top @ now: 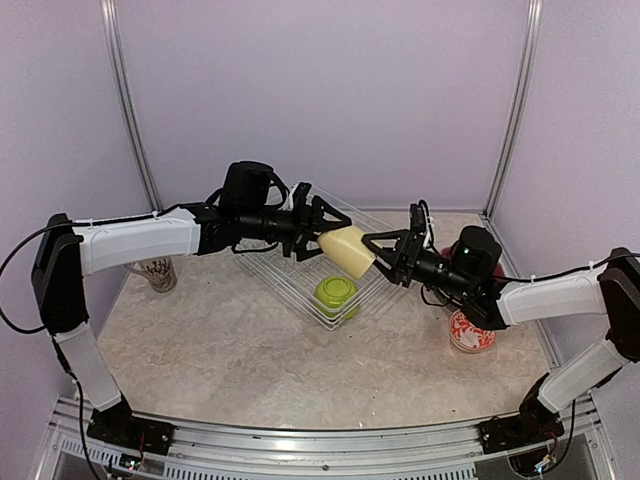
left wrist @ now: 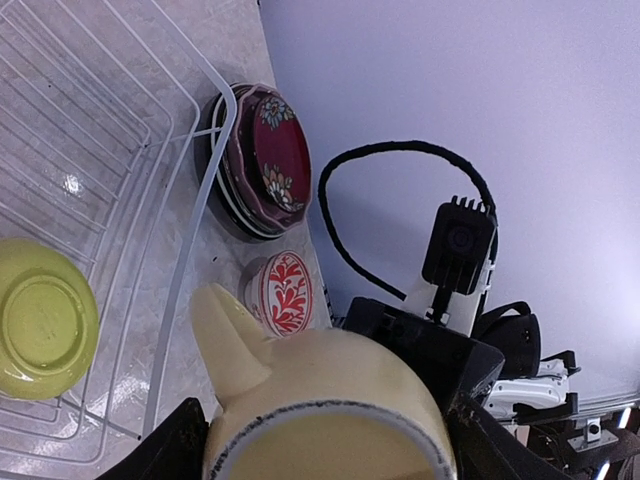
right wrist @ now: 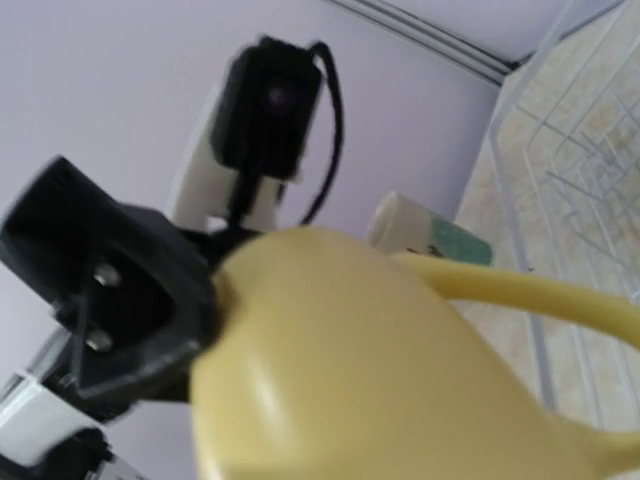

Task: Unload the mixed dishes from the dish rack
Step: Pass from the left arm to the right, then place the cup at the center of the board.

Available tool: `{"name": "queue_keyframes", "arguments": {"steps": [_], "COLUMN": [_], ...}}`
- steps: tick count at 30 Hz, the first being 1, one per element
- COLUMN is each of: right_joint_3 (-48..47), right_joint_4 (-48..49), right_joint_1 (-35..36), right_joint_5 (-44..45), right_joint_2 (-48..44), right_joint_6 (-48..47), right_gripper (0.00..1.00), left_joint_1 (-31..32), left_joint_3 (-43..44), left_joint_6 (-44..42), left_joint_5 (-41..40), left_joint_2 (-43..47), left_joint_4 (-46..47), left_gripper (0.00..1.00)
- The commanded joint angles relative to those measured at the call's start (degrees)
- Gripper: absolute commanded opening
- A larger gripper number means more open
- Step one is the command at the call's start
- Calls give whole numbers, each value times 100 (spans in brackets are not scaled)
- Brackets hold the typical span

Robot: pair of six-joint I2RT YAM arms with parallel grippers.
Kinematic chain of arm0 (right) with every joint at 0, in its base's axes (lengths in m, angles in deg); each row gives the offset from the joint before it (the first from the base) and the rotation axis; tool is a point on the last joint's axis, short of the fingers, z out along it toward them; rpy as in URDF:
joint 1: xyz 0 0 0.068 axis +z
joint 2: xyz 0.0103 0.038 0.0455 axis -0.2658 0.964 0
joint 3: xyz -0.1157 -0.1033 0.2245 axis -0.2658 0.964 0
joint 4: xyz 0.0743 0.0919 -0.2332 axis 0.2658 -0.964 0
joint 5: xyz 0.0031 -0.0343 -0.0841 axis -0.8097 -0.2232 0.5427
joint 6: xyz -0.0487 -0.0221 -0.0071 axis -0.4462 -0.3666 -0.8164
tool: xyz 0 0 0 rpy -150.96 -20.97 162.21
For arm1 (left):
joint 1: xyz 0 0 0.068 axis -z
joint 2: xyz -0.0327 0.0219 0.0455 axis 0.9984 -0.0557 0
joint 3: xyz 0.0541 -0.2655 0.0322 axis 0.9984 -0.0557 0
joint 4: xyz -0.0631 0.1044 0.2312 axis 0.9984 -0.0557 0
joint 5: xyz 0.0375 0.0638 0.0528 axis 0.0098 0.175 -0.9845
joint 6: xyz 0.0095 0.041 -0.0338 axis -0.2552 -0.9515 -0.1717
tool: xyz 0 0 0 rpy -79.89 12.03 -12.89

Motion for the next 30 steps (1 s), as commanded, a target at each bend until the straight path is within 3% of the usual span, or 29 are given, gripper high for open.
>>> {"name": "queue_keyframes", "arguments": {"steps": [1, 4, 9, 11, 13, 17, 22, 27, 30], "right_joint_3": [-141, -137, -196, -203, -152, -205, -243, -742, -1257], "right_joint_4": [290, 218, -78, -116, -142, -1236, -2554, -4910, -6614], "right_joint_1": [-45, -90, -168, -224, -292, -372, -555, -568, -550], "right_joint_5": [103, 97, 14, -94, -136, 3, 132, 594, 1264], "right_joint_2": [-84, -189, -234, -245, -374, -780, -1350, -1879, -2048], "right_joint_6": [94, -103, -407, -431, -524, -1427, -2355, -3606, -4104], "right_gripper": [50, 37, 1, 0, 0, 0, 0, 0, 0], "left_joint_1": [5, 42, 141, 128, 47, -101, -197, -413, -635], "left_joint_3": [94, 213, 320, 353, 438, 369, 621, 284, 9], "left_joint_6": [138, 213, 33, -120, -285, -726, -1555, -1971, -1952], "left_joint_5": [351, 605, 622, 605, 481, 351, -103, -837, -832], "left_joint_2": [145, -37, -219, -260, -267, -82, 224, 669, 915], "left_joint_4": [721, 764, 599, 467, 150, -203, -1091, -1556, -1629], "left_gripper": [33, 33, 35, 42, 56, 97, 99, 99, 99]}}
